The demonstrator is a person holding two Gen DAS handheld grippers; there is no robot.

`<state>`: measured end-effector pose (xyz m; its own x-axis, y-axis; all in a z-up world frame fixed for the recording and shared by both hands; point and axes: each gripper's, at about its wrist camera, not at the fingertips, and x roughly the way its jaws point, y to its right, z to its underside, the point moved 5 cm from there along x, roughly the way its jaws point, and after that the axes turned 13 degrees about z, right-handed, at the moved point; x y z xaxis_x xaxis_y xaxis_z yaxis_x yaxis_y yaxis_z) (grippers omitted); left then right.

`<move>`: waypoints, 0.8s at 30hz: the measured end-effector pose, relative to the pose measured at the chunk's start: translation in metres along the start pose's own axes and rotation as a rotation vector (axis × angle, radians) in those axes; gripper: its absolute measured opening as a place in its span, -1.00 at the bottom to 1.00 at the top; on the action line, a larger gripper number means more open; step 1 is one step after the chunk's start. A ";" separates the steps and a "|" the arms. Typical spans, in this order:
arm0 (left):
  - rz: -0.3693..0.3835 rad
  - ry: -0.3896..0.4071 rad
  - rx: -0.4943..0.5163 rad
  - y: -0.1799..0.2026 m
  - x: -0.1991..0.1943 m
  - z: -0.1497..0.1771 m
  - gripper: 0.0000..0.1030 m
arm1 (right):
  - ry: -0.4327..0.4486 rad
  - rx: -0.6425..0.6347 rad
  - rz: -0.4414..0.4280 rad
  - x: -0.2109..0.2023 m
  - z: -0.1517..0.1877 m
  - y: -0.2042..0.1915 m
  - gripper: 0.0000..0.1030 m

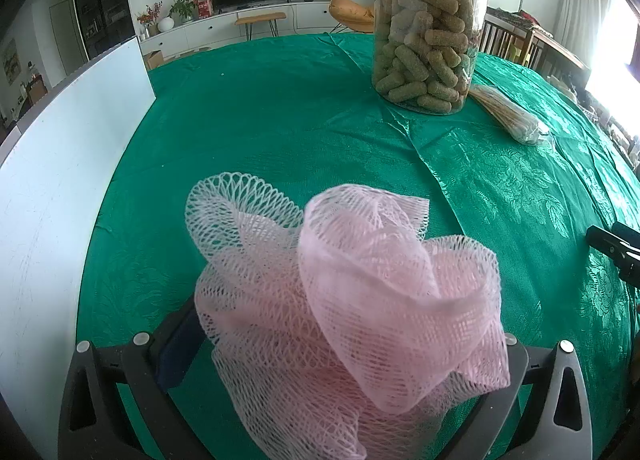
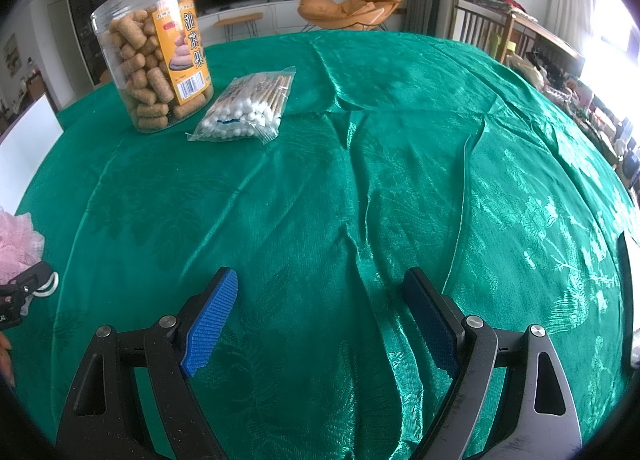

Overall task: Organize soft objects
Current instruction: 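Hold the pink mesh sponge lifted in the left gripper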

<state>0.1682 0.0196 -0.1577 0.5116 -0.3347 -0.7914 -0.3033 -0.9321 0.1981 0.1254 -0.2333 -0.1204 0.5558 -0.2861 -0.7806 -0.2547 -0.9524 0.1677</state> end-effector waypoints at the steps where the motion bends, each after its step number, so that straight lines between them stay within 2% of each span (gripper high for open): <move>1: 0.000 0.000 0.000 0.000 0.000 0.000 1.00 | 0.000 0.000 0.000 0.000 0.000 0.000 0.70; 17: 0.000 0.000 0.000 0.000 0.000 0.000 1.00 | 0.004 0.007 -0.006 -0.001 0.000 0.001 0.68; 22: 0.000 0.000 0.000 0.000 0.000 0.000 1.00 | 0.147 0.195 -0.115 -0.032 -0.010 0.033 0.67; 24: -0.001 0.000 0.000 0.000 0.000 0.000 1.00 | 0.173 0.250 -0.121 -0.035 -0.018 0.043 0.67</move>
<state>0.1680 0.0194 -0.1578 0.5121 -0.3342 -0.7912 -0.3030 -0.9323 0.1977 0.1090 -0.2660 -0.0750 0.7146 -0.2067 -0.6683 -0.3532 -0.9312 -0.0896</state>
